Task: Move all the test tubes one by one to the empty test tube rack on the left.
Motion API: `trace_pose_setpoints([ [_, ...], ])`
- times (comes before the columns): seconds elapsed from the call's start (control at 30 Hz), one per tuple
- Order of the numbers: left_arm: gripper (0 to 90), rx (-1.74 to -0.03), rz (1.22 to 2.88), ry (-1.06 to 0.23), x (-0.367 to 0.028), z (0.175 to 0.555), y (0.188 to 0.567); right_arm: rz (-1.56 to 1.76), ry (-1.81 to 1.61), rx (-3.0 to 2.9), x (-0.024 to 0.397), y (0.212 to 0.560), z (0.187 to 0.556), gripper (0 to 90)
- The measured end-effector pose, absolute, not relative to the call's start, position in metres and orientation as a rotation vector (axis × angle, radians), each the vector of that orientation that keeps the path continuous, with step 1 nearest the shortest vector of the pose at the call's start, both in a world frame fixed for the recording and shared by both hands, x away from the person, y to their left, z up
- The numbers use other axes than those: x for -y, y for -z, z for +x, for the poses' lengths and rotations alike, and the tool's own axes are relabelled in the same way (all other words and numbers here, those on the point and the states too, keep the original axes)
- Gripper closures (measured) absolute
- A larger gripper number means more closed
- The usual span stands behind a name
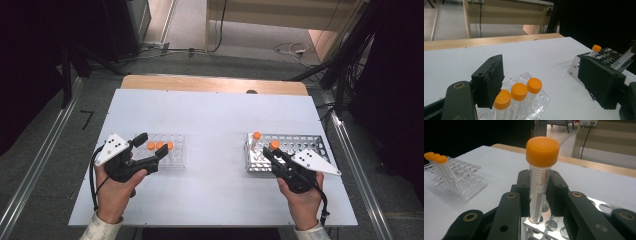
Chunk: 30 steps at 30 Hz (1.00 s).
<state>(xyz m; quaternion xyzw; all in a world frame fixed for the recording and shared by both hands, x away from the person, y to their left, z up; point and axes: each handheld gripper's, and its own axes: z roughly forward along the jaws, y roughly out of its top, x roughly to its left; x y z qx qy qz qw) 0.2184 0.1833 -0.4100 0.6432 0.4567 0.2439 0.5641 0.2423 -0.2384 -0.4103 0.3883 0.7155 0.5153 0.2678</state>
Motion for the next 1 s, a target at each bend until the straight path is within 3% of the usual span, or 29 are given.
trace_pose_setpoints([
  [1.0, 21.1, -1.043, 1.528, -0.571, -0.176, 0.215, 0.408, 1.023, -1.387, -1.988, 0.224, 0.419, 0.239, 72.1],
])
